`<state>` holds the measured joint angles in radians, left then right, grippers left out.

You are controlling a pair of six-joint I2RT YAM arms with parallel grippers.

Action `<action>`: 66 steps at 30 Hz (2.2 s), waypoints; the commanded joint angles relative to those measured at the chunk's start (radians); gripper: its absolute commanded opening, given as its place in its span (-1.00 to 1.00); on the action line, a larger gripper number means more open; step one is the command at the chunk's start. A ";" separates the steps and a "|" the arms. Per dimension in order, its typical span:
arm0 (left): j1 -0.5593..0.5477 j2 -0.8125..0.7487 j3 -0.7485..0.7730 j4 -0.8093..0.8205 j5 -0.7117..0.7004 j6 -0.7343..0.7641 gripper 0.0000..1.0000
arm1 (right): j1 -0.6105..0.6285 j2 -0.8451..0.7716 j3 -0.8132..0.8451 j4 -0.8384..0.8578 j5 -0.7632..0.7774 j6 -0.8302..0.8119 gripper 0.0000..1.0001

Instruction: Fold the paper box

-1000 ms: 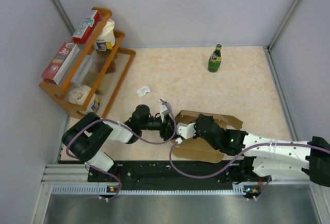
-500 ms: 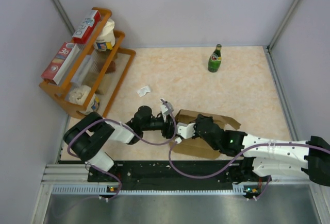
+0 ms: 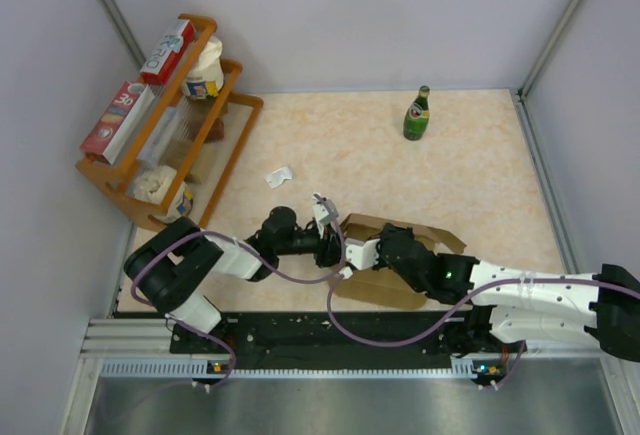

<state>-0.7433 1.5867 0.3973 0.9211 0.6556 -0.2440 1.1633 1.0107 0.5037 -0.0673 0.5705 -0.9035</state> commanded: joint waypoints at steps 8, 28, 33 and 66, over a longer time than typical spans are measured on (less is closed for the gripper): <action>-0.005 -0.201 -0.095 -0.076 -0.132 0.028 0.09 | 0.018 -0.014 -0.005 0.041 -0.023 0.035 -1.00; 0.107 -0.562 -0.268 -0.116 -0.448 0.000 0.20 | 0.021 -0.012 -0.013 0.043 -0.031 0.043 -1.00; 0.147 -0.430 -0.193 -0.142 -0.395 0.066 0.15 | 0.021 -0.009 -0.011 0.046 -0.034 0.043 -1.00; 0.131 -0.013 -0.041 0.145 0.047 0.071 0.20 | 0.018 0.083 -0.008 0.037 -0.004 0.046 -1.00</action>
<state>-0.6037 1.5623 0.3286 0.9947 0.6674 -0.1677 1.1652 1.0767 0.4843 -0.0433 0.5632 -0.8783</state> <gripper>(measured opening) 0.598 0.006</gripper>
